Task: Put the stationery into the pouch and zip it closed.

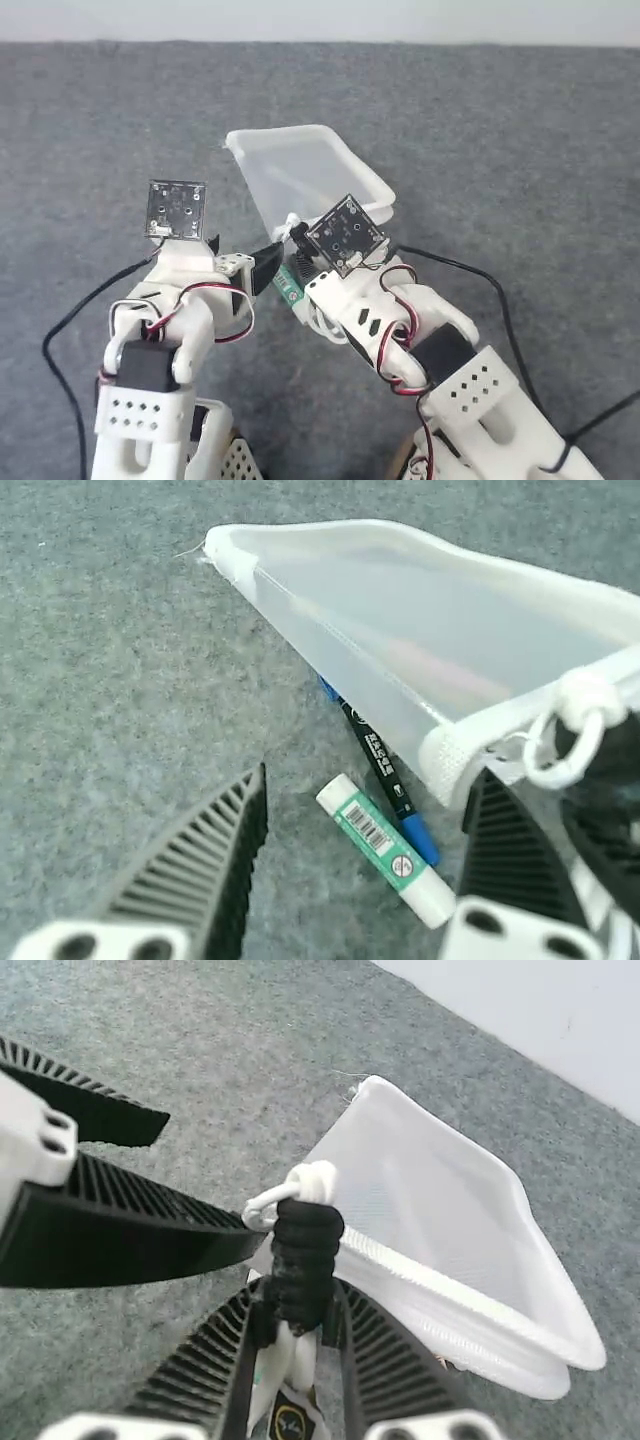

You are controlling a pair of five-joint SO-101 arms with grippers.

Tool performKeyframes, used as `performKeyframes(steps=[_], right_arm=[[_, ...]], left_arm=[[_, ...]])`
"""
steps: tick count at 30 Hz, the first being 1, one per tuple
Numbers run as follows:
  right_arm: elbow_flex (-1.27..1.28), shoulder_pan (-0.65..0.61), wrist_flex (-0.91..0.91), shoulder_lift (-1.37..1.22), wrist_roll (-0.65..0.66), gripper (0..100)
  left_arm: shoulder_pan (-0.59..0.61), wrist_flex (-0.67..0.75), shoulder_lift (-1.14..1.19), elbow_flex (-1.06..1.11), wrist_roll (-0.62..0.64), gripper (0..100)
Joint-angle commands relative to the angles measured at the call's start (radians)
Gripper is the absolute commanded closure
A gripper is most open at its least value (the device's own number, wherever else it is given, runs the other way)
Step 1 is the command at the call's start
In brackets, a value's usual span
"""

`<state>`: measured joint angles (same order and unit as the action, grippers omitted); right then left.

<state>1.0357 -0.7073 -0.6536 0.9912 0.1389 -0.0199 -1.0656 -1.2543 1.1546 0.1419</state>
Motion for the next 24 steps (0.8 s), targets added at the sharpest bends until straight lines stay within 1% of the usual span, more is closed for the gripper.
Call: performKeyframes(steps=[1,5,11,14,17,19,24], right_arm=[[-0.014,0.008,0.018,0.042,-0.011,99.2],[-0.014,0.008,0.016,0.042,-0.011,99.2],[-0.014,0.007,0.016,0.042,-0.011,99.2],[-0.015,0.001,-0.008,0.042,-0.011,99.2],[-0.015,-0.039,-0.015,0.042,-0.005,99.2],[-0.015,-0.051,-0.021,0.036,-0.005,99.2],[-0.014,-0.05,-0.021,0.035,-0.005,99.1]], left_arm=[[0.0,0.075,-0.025,0.015,-0.011,70],[0.0,0.143,-0.025,0.059,-0.012,70],[0.008,0.181,-0.025,0.077,0.003,72],[0.009,0.25,-0.025,0.117,0.025,77],[0.011,0.305,-0.032,0.15,0.025,82],[0.017,0.31,-0.032,0.15,0.023,86],[0.1,0.305,-0.034,0.133,0.023,98]])
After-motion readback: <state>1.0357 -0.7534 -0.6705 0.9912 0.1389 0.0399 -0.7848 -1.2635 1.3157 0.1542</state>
